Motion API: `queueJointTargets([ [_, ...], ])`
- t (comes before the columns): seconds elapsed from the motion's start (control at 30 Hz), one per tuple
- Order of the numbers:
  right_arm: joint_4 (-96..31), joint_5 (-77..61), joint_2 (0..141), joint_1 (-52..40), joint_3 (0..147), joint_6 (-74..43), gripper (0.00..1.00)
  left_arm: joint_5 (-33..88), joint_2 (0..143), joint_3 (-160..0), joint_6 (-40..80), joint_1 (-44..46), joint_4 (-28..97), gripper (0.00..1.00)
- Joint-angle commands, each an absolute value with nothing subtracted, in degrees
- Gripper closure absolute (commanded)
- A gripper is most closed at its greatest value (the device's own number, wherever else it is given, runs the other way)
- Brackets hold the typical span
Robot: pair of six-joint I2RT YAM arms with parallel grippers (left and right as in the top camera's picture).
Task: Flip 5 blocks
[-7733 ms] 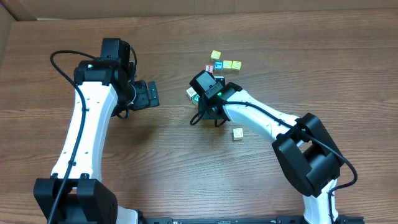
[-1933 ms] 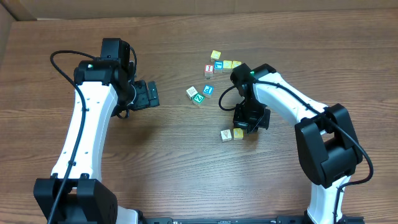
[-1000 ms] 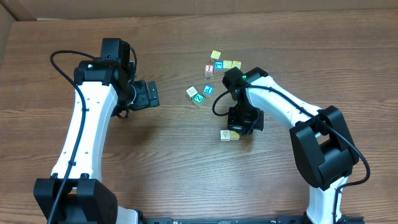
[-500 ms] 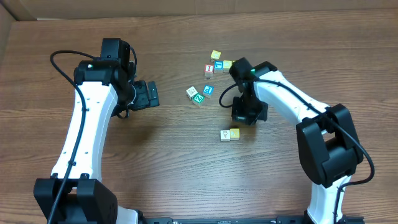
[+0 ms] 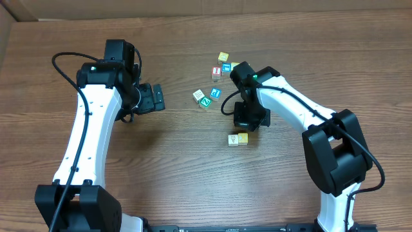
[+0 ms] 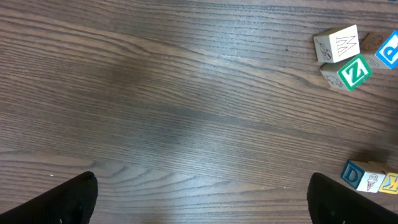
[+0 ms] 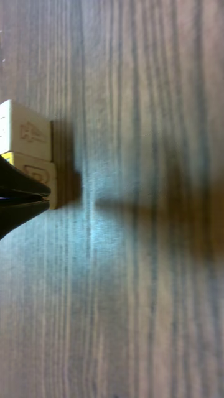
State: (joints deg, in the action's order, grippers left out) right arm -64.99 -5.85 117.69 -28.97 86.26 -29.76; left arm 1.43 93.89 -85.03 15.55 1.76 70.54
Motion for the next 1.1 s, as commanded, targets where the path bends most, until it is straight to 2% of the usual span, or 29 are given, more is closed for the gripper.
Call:
queueJointTargets([
  [0.0, -65.7, -6.1, 115.4, -29.0, 87.7, -29.5, 0.96, 1.1, 94.4, -86.3, 16.3, 1.5, 70.4, 0.00],
  [1.07, -65.3, -8.6, 115.4, -29.3, 87.2, -29.5, 0.96, 1.0, 94.4, -86.3, 16.3, 1.5, 70.4, 0.00],
])
